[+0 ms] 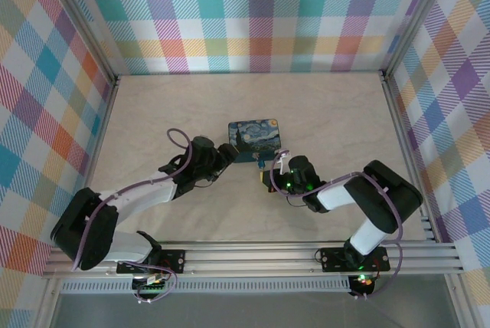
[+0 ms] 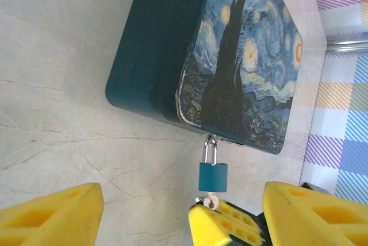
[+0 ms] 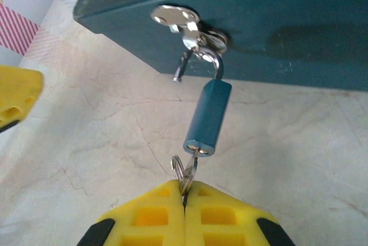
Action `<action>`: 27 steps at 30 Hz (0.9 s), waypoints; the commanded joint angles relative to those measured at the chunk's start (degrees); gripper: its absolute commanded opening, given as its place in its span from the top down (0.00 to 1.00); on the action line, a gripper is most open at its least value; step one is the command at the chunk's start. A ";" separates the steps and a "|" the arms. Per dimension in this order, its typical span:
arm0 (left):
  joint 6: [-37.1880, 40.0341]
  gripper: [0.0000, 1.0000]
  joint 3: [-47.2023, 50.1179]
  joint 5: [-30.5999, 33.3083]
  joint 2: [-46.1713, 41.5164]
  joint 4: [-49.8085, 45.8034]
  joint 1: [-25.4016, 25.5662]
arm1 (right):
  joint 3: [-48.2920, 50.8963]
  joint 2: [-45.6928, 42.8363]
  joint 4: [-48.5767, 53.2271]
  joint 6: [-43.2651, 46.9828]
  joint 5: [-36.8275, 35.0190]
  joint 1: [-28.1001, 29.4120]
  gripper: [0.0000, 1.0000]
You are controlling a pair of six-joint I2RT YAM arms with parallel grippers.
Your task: Unlock the padlock with the key
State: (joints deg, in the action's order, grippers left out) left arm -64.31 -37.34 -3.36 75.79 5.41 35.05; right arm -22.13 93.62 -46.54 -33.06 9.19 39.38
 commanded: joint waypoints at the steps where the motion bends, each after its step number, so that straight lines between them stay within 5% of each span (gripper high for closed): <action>1: 2.50 0.27 0.41 0.45 -2.24 -3.54 -1.44 | 0.16 1.29 -1.49 -4.44 2.41 -0.21 1.00; 11: 4.27 0.25 -1.13 -2.46 -1.87 -5.06 -4.68 | 1.02 -0.97 1.35 -4.05 0.67 -1.09 0.68; 27: 12.73 0.20 -9.46 -4.03 2.11 -11.57 -6.58 | 2.35 -17.33 13.27 0.14 2.30 -6.24 0.41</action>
State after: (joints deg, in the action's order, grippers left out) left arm -54.63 -44.40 -6.98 77.54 -3.20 29.08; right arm -20.45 79.29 -37.30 -34.72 9.98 34.28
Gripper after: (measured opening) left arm 0.801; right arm 0.578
